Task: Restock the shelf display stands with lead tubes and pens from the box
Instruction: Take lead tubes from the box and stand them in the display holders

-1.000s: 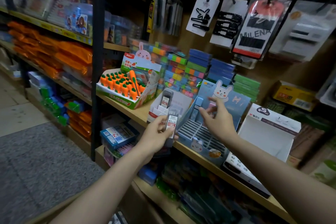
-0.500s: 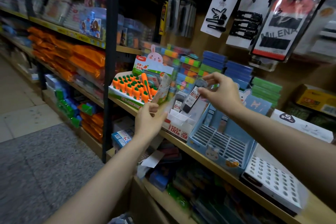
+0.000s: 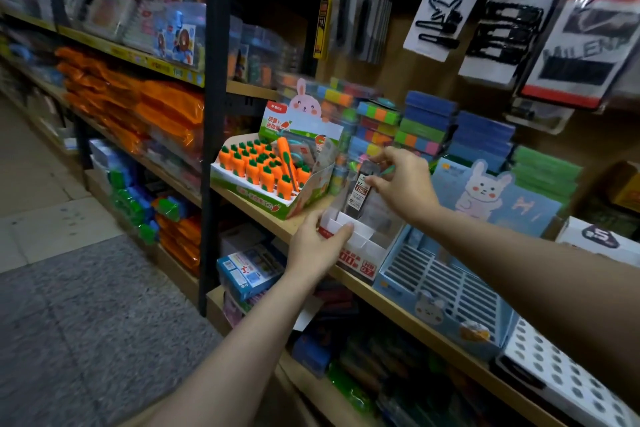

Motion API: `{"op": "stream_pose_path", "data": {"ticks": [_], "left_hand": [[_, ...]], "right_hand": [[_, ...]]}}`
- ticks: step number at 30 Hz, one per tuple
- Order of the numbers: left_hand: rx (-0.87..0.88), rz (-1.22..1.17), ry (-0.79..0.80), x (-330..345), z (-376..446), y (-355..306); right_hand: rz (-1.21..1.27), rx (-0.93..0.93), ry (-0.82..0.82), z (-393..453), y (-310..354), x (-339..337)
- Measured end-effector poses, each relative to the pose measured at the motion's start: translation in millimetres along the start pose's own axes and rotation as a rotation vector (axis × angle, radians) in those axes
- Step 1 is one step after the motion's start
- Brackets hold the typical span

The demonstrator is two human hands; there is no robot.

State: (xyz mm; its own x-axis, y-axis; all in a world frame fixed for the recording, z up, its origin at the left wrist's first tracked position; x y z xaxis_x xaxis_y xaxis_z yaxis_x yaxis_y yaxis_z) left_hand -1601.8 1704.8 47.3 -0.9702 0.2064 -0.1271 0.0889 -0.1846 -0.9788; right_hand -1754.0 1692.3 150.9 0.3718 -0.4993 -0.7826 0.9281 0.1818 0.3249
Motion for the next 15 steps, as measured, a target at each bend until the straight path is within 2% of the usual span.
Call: {"op": "stream_pose_path", "data": {"ticks": [4, 10, 12, 15], "left_hand": [[-0.008, -0.044, 0.035, -3, 3, 5], [0.016, -0.007, 0.047, -2, 4, 7], [0.046, 0.004, 0.056, -4, 0, 4], [0.078, 0.058, -0.037, -16, -9, -1]], "right_hand": [[-0.178, -0.123, 0.066, -2, -3, 17], [-0.199, -0.084, 0.068, -12, -3, 30], [-0.112, 0.000, 0.037, -15, 1, 22], [0.205, 0.123, -0.081, -32, 9, 2]]}}
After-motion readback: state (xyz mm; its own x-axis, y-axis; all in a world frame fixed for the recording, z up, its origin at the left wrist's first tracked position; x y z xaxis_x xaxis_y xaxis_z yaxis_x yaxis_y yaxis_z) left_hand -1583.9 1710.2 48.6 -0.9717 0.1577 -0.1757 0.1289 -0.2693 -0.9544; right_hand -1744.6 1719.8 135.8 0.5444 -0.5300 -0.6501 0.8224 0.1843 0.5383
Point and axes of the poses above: each hand's wrist, its own z-axis towards the middle knuckle, its own x-axis out of the palm, y = z × x, the point moved 2 cm from there along z, towards the middle knuckle, and after that the axes turned 7 degrees about y, right-handed, at the moved point
